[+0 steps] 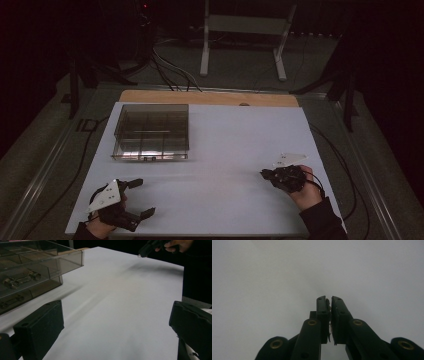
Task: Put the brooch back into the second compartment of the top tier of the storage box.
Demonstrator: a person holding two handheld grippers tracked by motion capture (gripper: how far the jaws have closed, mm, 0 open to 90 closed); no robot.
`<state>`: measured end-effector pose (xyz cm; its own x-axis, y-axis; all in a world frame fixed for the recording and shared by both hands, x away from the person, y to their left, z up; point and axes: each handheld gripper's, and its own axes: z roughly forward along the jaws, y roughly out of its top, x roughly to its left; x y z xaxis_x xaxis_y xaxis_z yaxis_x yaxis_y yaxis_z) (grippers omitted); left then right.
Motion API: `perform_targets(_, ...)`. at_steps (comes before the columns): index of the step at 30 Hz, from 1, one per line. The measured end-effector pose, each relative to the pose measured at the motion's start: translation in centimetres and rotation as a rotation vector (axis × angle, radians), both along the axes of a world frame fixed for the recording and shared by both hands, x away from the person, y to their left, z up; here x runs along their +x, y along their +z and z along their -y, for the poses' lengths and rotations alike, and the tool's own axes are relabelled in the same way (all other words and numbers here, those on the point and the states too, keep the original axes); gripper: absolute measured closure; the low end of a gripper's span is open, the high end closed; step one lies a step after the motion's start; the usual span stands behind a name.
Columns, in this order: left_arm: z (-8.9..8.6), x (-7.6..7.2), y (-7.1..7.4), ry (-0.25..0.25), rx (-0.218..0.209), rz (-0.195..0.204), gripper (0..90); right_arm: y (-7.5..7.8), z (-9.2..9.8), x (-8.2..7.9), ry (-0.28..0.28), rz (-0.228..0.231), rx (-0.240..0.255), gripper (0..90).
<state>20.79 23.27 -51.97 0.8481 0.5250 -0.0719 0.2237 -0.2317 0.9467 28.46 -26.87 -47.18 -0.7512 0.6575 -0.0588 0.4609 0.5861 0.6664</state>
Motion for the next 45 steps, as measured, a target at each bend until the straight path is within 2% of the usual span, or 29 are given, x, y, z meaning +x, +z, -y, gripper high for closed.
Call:
perform_targets(15, 0.0, -0.1, 0.0, -0.002, -0.001, -0.001, 0.6, 1.1, -2.7, 1.4, 0.055, 0.018, 0.001, 85.4)
perform_targets(32, 0.1, -0.1, 0.1, -0.006, 0.003, 0.007, 0.6, 2.6, -5.2, 2.1, 0.107, 0.042, 0.002, 85.3)
perform_targets(45, 0.1, -0.1, 0.2, -0.008, 0.005, 0.009, 0.6, 3.7, -8.3, 3.5, 0.165, 0.052, 0.016, 85.4)
